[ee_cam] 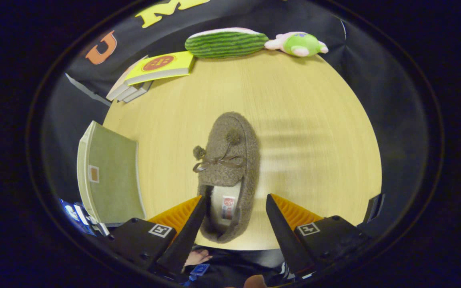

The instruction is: Open the storage box then place both shoes into the box .Put the left shoe in first, then the right shoe, with the right side of both shoes facing outward in a uniform manner.

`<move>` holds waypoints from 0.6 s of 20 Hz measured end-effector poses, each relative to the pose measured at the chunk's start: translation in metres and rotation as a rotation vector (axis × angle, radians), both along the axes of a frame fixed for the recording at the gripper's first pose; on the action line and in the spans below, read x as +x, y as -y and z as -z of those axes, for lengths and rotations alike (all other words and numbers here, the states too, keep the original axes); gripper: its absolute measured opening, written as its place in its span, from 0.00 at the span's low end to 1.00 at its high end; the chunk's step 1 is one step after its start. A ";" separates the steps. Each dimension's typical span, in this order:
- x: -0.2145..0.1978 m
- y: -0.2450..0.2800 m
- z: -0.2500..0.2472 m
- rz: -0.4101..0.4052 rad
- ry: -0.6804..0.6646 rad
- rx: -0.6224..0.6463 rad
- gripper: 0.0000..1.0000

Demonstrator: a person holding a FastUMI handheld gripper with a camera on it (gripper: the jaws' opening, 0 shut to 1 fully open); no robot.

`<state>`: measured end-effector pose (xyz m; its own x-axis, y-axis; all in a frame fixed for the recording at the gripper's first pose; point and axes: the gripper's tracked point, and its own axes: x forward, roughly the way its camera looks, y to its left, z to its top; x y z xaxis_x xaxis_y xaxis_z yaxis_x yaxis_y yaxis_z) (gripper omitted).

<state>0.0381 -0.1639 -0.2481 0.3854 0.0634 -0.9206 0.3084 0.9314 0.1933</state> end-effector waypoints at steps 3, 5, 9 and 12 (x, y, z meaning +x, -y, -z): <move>0.005 0.004 0.015 0.008 -0.014 0.038 0.88; 0.005 0.000 0.024 0.026 -0.023 0.102 0.76; 0.004 0.000 0.036 0.098 -0.055 0.215 0.44; 0.002 0.005 0.034 0.103 -0.048 0.216 0.26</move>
<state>0.0400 -0.1693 -0.2818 0.3560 0.2233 -0.9074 0.4134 0.8332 0.3672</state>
